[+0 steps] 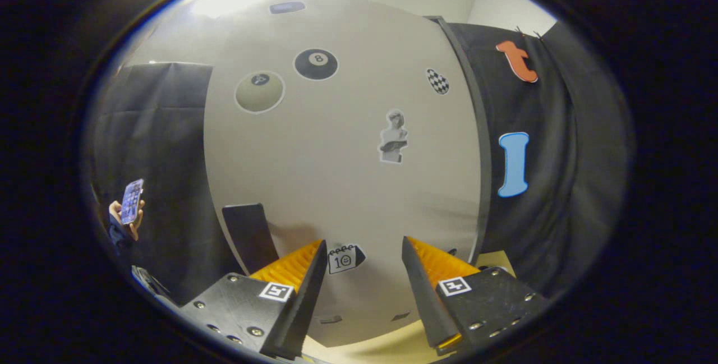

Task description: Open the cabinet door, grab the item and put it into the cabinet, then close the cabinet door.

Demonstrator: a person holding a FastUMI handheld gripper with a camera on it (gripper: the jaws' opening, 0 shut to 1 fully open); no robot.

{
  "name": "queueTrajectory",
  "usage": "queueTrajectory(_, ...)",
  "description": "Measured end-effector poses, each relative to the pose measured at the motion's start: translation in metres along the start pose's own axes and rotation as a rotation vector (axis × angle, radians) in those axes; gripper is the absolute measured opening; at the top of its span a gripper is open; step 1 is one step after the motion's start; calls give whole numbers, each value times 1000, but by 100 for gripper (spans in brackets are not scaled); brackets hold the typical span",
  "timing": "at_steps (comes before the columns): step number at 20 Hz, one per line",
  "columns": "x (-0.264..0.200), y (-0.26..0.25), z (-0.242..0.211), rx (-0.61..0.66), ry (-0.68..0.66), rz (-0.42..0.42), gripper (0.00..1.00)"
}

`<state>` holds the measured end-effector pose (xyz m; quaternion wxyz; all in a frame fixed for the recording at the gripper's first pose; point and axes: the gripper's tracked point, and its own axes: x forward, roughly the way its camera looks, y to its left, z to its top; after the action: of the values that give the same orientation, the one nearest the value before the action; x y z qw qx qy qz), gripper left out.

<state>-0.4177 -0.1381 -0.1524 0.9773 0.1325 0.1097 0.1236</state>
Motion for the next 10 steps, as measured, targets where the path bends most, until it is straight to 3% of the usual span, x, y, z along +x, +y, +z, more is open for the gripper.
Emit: queueTrajectory(10, 19, -6, 19, -42, -52, -65, 78)
